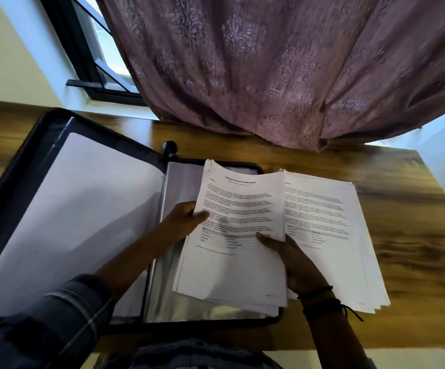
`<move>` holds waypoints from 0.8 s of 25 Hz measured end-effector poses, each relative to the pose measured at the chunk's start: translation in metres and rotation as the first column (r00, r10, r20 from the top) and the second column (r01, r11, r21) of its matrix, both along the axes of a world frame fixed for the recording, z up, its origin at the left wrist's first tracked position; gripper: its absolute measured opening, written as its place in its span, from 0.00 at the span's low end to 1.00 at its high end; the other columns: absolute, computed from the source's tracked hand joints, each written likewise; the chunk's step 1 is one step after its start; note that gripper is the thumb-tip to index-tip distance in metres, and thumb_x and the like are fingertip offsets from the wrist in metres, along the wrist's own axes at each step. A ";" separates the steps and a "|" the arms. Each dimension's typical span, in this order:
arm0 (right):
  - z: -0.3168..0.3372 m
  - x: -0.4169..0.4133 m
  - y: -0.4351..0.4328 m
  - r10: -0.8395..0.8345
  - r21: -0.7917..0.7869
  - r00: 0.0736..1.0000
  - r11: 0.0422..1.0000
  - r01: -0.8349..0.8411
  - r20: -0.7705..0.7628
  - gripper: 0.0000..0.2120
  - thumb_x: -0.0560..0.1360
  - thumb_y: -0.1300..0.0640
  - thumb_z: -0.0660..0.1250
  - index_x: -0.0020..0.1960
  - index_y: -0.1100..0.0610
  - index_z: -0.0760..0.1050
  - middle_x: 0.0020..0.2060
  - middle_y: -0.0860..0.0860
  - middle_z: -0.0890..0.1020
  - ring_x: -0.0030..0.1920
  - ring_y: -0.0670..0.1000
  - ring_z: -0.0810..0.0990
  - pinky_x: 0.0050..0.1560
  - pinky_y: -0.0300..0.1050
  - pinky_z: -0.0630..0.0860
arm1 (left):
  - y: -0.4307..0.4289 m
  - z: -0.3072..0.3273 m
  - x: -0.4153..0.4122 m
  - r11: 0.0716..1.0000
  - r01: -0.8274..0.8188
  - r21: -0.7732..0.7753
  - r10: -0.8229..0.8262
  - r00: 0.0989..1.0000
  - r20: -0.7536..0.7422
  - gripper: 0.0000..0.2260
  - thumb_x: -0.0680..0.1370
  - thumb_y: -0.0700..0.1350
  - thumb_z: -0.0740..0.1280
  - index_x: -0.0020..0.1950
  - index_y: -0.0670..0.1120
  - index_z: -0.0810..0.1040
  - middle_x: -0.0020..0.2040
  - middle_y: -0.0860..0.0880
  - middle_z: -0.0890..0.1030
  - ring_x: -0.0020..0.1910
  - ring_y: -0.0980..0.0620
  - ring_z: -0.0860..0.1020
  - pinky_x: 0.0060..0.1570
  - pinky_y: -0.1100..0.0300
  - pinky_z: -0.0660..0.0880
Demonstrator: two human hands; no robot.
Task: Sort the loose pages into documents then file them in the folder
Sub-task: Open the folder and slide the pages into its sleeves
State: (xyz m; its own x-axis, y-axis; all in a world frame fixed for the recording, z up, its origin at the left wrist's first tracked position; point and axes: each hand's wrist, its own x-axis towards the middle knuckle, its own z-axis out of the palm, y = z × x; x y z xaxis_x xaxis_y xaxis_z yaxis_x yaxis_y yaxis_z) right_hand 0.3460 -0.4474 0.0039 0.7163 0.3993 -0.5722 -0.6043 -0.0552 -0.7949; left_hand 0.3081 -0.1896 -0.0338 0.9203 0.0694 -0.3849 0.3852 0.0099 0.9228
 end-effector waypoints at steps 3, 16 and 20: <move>0.006 0.007 0.011 0.014 0.043 1.000 0.999 -0.014 0.004 0.18 0.77 0.58 0.67 0.66 0.54 0.76 0.59 0.54 0.83 0.58 0.57 0.82 0.60 0.56 0.78 | -0.001 0.001 -0.001 0.996 -0.090 -0.016 0.091 0.991 0.102 0.13 0.82 0.41 0.62 0.66 0.42 0.75 0.62 0.44 0.81 0.58 0.45 0.81 0.57 0.45 0.79; -0.005 0.040 0.017 0.413 -0.005 0.907 0.910 -0.414 0.083 0.26 0.72 0.66 0.69 0.68 0.53 0.72 0.61 0.52 0.81 0.61 0.53 0.80 0.56 0.49 0.79 | 0.021 0.007 0.029 0.918 -0.215 0.332 0.166 0.971 0.172 0.09 0.80 0.46 0.66 0.57 0.46 0.70 0.49 0.53 0.80 0.42 0.59 0.80 0.36 0.70 0.77; -0.005 0.028 0.010 0.317 0.063 0.941 0.943 -0.325 0.118 0.27 0.72 0.72 0.67 0.67 0.53 0.72 0.59 0.54 0.82 0.60 0.54 0.81 0.53 0.49 0.80 | 0.033 0.013 0.050 0.797 -0.291 0.529 0.115 0.933 0.341 0.08 0.83 0.50 0.60 0.45 0.52 0.74 0.38 0.58 0.78 0.38 0.56 0.80 0.39 0.63 0.76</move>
